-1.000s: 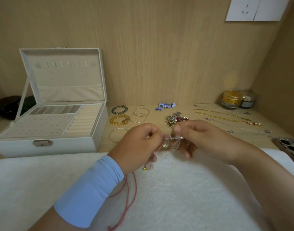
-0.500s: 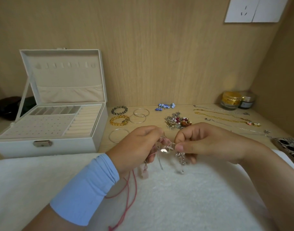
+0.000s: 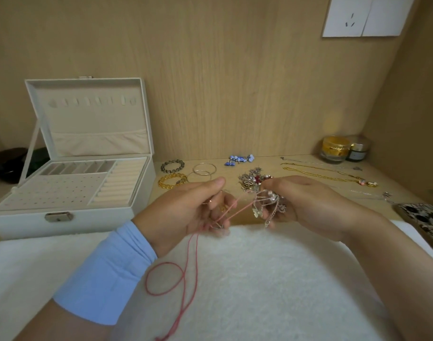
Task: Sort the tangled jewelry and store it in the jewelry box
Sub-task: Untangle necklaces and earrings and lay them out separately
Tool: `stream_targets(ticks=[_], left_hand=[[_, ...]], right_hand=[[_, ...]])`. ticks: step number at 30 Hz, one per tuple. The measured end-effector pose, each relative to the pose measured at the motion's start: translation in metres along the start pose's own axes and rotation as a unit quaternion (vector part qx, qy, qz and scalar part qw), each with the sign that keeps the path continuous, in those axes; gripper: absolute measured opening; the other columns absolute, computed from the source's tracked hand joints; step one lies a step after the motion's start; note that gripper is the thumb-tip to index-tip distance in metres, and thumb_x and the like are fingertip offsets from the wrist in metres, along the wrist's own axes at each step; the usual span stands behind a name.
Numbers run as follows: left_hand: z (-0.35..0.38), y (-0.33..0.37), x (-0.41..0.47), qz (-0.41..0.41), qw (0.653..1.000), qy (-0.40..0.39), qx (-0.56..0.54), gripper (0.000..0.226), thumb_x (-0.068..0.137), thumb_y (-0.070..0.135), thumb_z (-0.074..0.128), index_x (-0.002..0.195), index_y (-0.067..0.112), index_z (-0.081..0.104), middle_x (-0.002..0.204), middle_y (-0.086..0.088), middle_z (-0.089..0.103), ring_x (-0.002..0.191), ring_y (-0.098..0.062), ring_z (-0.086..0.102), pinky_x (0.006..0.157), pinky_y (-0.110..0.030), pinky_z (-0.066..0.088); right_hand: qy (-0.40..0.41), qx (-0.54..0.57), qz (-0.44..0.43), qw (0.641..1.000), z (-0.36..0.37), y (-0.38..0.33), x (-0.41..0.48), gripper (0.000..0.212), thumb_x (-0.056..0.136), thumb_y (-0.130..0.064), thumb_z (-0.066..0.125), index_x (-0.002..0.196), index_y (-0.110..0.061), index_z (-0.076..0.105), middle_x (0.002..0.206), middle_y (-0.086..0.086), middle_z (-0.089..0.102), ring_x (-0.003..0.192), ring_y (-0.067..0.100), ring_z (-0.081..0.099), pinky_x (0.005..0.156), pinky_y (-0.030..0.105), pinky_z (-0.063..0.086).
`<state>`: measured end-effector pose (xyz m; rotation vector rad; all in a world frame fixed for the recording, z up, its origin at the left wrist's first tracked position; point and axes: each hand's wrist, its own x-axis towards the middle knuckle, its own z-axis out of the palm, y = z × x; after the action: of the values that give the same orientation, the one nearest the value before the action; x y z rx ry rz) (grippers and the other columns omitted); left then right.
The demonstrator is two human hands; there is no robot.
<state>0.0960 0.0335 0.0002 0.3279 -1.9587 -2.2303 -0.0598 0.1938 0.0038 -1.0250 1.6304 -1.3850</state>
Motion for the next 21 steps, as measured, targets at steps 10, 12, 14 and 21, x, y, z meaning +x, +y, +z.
stream_targets(ticks=[10, 12, 14, 21], left_hand=[[0.002, 0.001, -0.003, -0.017, 0.998, 0.011, 0.064, 0.025, 0.099, 0.027, 0.045, 0.084, 0.008, 0.052, 0.082, -0.012, 0.064, 0.03, -0.005, 0.024, 0.036, -0.01, 0.021], [0.001, -0.001, -0.003, -0.023, 0.995, 0.017, 0.099, 0.024, 0.102, 0.023, 0.045, 0.087, 0.008, 0.056, 0.083, -0.012, 0.066, 0.032, -0.005, 0.024, 0.036, -0.011, 0.021], [0.0, -0.001, -0.003, -0.019, 0.989, 0.019, 0.144, 0.022, 0.102, 0.022, 0.046, 0.089, 0.01, 0.059, 0.083, -0.008, 0.068, 0.036, -0.008, 0.024, 0.037, -0.014, 0.02], [-0.003, -0.003, -0.005, -0.045, 0.965, 0.007, 0.257, 0.019, 0.099, 0.03, 0.054, 0.108, 0.016, 0.063, 0.085, 0.0, 0.073, 0.041, -0.011, 0.026, 0.035, -0.016, 0.021]], right_hand=[[-0.059, 0.009, -0.018, 0.998, -0.013, 0.003, 0.001, 0.006, 0.082, -0.015, 0.068, 0.083, -0.013, 0.074, 0.084, 0.012, 0.069, 0.077, 0.019, 0.064, 0.083, 0.031, 0.057], [-0.061, 0.048, -0.009, 0.997, -0.012, 0.002, 0.002, 0.008, 0.084, -0.016, 0.062, 0.083, -0.011, 0.067, 0.086, 0.015, 0.067, 0.077, 0.023, 0.063, 0.082, 0.035, 0.055], [-0.042, 0.106, 0.007, 0.993, -0.012, 0.001, 0.003, 0.012, 0.081, -0.018, 0.055, 0.084, -0.007, 0.059, 0.084, 0.017, 0.065, 0.076, 0.026, 0.061, 0.081, 0.04, 0.053], [0.046, 0.145, 0.008, 0.988, -0.007, 0.003, 0.008, 0.027, 0.098, -0.026, 0.051, 0.076, -0.01, 0.048, 0.073, 0.014, 0.059, 0.069, 0.03, 0.059, 0.081, 0.047, 0.055]])
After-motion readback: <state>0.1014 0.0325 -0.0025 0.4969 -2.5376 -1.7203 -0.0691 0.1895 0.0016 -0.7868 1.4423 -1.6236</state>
